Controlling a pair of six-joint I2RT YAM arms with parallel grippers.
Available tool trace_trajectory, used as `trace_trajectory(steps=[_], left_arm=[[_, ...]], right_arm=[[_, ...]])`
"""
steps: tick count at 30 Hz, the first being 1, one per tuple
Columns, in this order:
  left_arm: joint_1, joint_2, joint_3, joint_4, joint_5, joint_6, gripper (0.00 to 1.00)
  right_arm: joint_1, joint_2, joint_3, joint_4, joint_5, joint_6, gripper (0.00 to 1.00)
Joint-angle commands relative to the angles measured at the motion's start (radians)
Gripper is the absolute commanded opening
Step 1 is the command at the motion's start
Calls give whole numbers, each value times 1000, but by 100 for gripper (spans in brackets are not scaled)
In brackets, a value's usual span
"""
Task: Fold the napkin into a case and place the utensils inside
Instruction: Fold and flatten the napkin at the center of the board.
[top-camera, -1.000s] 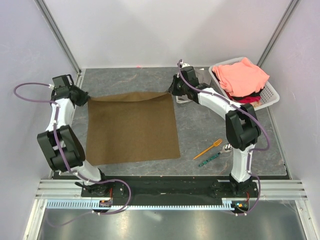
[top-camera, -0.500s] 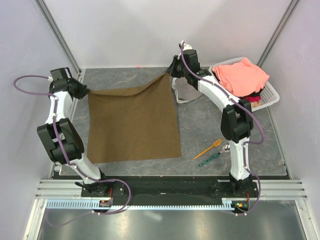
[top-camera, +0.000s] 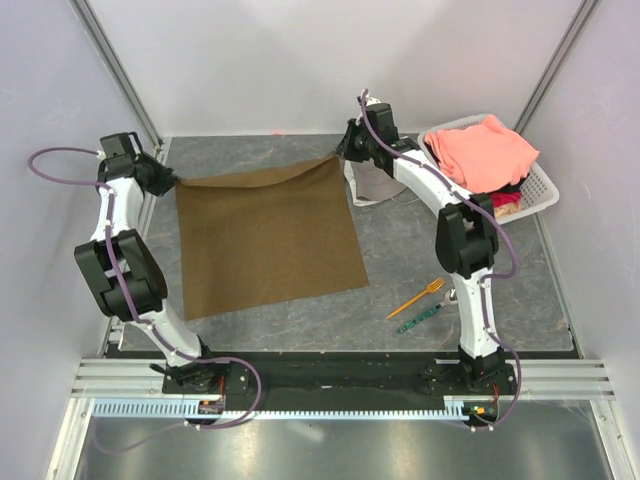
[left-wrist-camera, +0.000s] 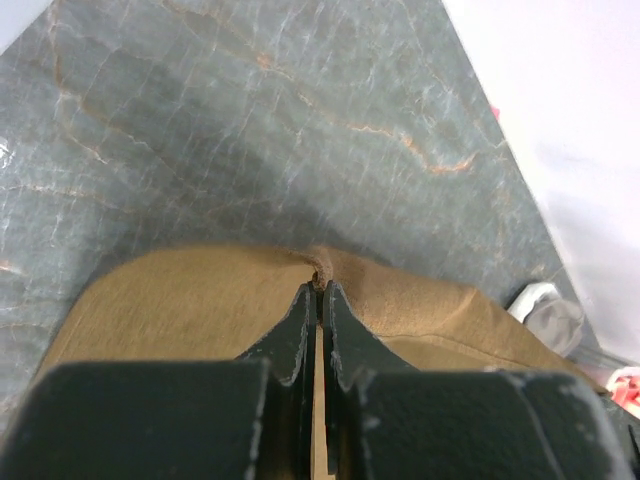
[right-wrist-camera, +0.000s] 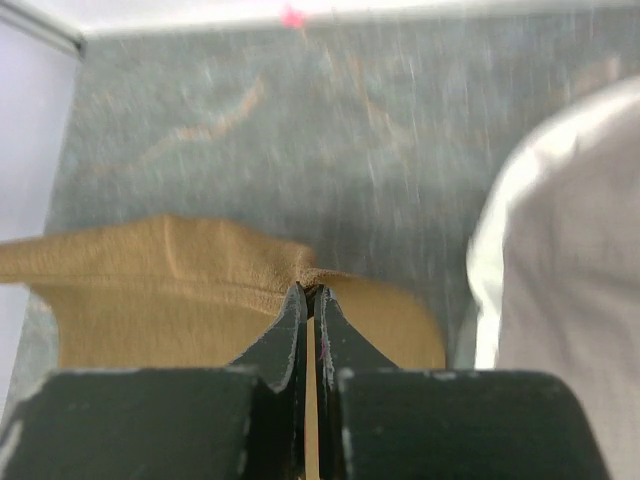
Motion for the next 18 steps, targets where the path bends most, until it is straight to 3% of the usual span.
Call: trace_trajectory(steps=[1, 11, 18], left_arm=[[7, -156, -116, -56, 26, 66, 2], [11, -495, -398, -244, -177, 132, 2], [14, -616, -561, -330, -270, 4, 2]], right_arm=[[6, -201, -186, -18, -17, 53, 0], [42, -542, -633, -32, -17, 65, 0], [98, -711, -852, -37, -16, 41, 0]])
